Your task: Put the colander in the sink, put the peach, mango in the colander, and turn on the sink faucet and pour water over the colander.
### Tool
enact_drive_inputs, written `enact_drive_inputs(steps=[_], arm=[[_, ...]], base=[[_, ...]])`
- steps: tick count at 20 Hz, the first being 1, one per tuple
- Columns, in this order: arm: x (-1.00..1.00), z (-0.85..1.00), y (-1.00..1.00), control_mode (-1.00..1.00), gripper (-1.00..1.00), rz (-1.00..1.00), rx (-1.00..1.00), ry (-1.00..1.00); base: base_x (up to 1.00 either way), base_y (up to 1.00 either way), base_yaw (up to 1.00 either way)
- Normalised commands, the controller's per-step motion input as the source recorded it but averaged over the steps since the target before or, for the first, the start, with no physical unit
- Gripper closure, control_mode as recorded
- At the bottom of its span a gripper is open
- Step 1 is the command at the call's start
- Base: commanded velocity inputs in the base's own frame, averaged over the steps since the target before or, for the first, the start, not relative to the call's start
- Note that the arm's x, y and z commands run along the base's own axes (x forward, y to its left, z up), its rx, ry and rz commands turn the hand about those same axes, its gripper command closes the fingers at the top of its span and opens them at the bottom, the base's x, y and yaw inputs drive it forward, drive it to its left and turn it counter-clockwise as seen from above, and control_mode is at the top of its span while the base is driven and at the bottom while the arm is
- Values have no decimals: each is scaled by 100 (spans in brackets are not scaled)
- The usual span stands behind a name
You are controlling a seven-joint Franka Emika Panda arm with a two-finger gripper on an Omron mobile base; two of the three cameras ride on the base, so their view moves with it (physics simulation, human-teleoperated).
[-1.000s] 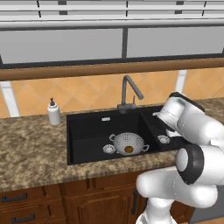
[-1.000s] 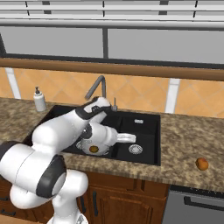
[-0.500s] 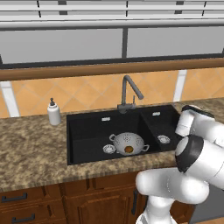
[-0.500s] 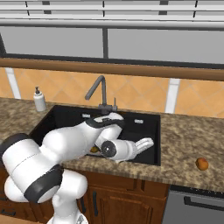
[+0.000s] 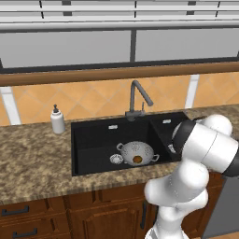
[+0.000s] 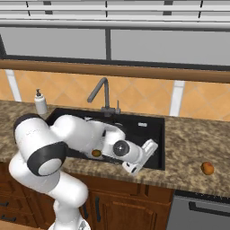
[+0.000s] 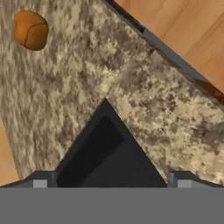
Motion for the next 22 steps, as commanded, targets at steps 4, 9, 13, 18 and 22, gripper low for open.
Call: enact_drive_inputs(steps=[4, 9, 13, 18, 22], arm=[[29, 100, -91, -100, -100, 29, 9, 22], [7, 99, -99, -100, -100, 28, 22, 14], [0, 59, -85, -100, -100, 32, 2, 26], [-23, -16, -54, -100, -100, 17, 0, 18], [-25, -58, -61, -100, -100, 12, 0, 6]], base=[[0, 0, 0], [0, 0, 0], [0, 0, 0], [0, 0, 0], [0, 0, 0]])
